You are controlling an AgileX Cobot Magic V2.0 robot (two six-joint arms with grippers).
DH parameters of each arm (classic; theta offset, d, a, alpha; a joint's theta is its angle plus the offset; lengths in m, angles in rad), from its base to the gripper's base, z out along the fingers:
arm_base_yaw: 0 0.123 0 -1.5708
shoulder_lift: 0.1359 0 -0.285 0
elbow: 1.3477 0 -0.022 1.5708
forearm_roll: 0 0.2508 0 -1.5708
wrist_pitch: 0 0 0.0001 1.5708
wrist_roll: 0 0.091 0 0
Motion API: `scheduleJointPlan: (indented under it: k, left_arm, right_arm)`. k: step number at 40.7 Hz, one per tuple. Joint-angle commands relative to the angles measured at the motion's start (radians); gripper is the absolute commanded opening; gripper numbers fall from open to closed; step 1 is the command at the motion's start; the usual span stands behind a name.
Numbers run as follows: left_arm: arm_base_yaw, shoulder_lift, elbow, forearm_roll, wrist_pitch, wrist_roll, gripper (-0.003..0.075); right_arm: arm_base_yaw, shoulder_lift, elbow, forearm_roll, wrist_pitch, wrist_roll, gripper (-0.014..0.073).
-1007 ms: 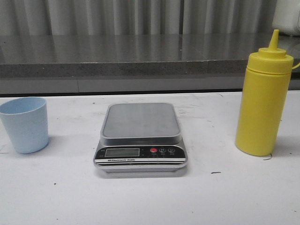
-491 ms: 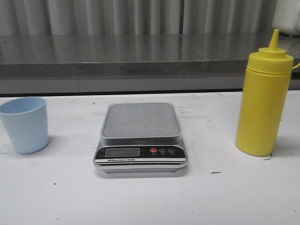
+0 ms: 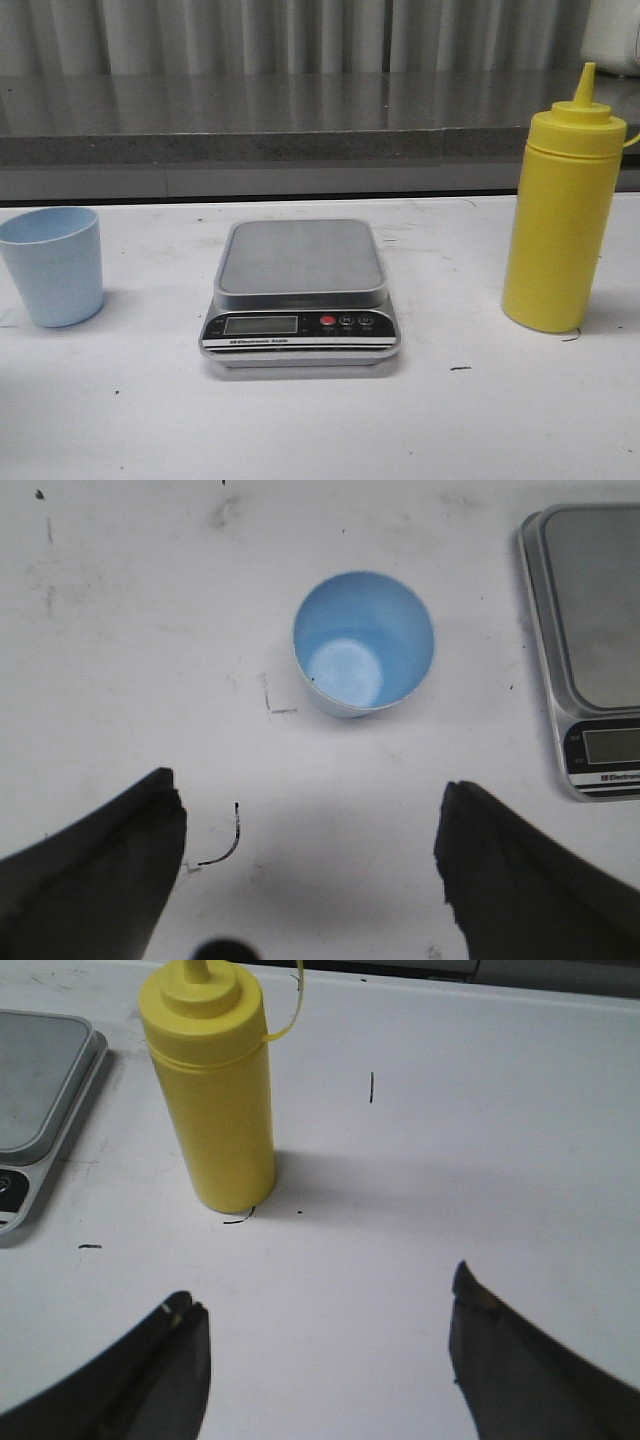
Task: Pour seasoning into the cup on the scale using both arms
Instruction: 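Lower the left gripper over the light blue cup and grasp it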
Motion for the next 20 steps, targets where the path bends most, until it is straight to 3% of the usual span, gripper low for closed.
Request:
scheduleJointPlan:
  k: [1, 20]
  left_arm:
    - [-0.01, 0.078, -0.072, 0.003, -0.029, -0.004, 0.0512]
    - [-0.01, 0.45, -0.256, 0.072, -0.032, -0.004, 0.0512]
  right_arm:
    - [-0.006, 0.013, -0.028, -0.011, -0.068, -0.012, 0.0526]
    - [-0.006, 0.013, -0.028, -0.011, -0.068, -0.012, 0.0526]
